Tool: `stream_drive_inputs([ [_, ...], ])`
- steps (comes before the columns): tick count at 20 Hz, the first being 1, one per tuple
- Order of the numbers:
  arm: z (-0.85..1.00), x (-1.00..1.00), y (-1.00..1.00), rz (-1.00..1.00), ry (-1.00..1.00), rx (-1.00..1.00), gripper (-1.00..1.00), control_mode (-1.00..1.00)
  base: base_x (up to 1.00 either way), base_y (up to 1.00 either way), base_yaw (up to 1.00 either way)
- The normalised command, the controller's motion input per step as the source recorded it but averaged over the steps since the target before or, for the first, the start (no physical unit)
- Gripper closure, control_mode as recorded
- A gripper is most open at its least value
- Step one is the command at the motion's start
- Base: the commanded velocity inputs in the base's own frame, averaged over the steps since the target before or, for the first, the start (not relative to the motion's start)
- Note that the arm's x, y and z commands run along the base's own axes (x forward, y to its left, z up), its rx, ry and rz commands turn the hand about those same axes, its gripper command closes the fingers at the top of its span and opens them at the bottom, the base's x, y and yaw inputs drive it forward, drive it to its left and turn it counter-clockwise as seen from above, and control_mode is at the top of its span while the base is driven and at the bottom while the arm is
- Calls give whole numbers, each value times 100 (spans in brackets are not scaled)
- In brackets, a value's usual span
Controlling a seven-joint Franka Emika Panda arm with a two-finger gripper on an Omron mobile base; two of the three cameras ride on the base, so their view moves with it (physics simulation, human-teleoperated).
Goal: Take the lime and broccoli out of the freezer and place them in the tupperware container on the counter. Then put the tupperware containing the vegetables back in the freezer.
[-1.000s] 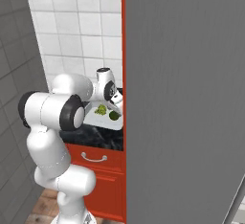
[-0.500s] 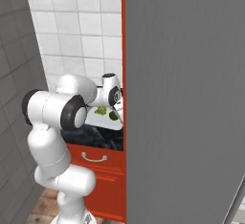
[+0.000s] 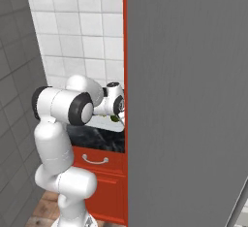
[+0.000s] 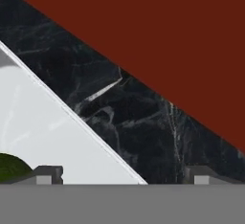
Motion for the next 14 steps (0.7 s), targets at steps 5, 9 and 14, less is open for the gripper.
stream_drive_inputs([
  [5,-37,17,0,3,0,0,-100,-100,0,0,0],
  [9,-25,0,5,2,0,0,-100,-100,0,0,0],
  [14,-37,1,21,4,0,0,-100,-100,0,0,0],
])
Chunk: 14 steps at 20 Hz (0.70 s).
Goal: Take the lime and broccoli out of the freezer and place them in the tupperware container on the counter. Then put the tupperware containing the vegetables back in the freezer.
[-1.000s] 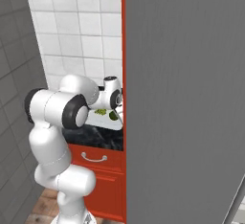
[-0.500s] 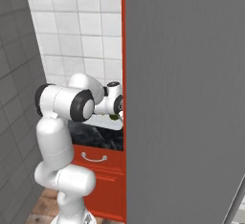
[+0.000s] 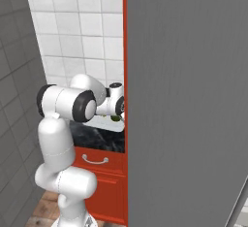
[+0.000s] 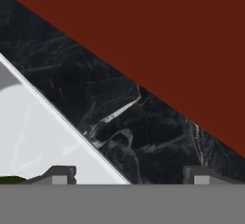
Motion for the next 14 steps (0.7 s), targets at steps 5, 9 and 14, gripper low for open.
stream_drive_inputs([
  [5,-49,14,14,15,0,0,-100,-100,0,0,0],
  [9,-62,0,39,17,0,0,-100,-100,0,0,0],
  [14,-48,0,68,16,0,0,-100,-100,0,0,0],
])
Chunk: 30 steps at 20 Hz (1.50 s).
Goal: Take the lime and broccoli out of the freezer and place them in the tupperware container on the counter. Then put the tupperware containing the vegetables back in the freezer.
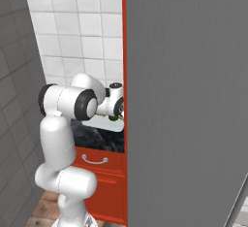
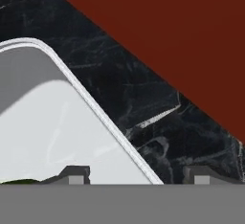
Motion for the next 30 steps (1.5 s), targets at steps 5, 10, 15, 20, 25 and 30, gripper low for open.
stream_drive_inputs([
  [5,-35,-2,97,10,0,0,-100,-100,0,0,0],
  [10,-32,-18,99,8,3,0,-100,-100,0,0,0],
  [15,-5,-8,23,5,0,0,-100,-100,0,0,0],
  [20,-15,0,-43,1,0,0,-100,-100,0,0,0],
  [25,-36,1,-11,2,0,0,-100,-100,0,0,0],
  [30,-40,17,9,5,6,1,-100,-100,0,0,0],
])
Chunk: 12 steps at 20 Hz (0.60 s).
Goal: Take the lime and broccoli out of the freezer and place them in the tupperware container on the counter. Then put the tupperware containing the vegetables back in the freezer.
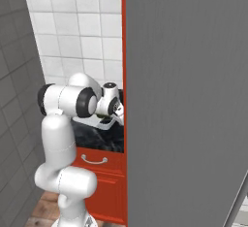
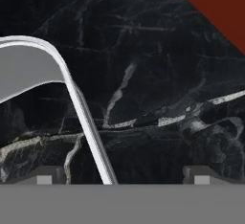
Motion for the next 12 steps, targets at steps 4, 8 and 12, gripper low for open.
stream_drive_inputs([
  [4,-48,7,19,6,11,2,-100,-100,0,0,0],
  [8,-48,0,47,6,14,0,100,-100,0,0,0],
  [12,-28,-15,46,4,9,0,100,-100,0,0,0],
])
